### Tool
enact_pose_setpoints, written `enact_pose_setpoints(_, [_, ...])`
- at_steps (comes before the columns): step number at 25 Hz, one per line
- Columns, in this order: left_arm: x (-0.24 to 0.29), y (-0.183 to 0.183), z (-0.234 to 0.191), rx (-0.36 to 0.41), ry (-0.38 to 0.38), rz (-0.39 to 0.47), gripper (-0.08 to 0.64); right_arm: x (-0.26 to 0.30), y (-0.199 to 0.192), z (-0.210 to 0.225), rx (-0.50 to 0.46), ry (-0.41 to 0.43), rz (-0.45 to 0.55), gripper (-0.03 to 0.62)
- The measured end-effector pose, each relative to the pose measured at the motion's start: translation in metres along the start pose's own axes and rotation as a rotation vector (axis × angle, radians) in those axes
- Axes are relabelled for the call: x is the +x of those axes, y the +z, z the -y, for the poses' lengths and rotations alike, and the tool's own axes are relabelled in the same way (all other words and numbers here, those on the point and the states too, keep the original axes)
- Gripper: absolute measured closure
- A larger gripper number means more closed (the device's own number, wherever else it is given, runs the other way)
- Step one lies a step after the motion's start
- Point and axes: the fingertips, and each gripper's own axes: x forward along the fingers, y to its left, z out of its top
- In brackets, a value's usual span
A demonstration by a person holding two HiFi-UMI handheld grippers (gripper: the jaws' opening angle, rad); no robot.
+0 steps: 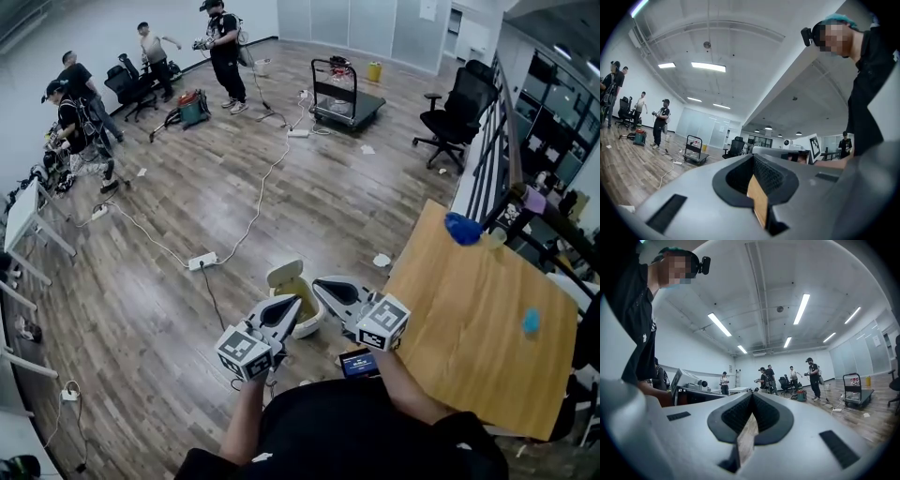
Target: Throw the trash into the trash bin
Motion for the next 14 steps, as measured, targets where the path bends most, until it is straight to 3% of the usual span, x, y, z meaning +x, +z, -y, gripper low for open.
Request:
enact_pose_setpoints(7, [-0.011, -0.012, 0.0, 0.018, -0.006, -0.001, 0.554, 0.004, -0.014, -0.015, -0.001, 0.009, 0.009, 0.594])
enact_pose_setpoints(14, [0.006, -0.008, -0.009, 0.031, 0.012, 0.003, 0.554, 0.002, -0.014, 0.003, 0.009, 0.016, 0.013, 0.594])
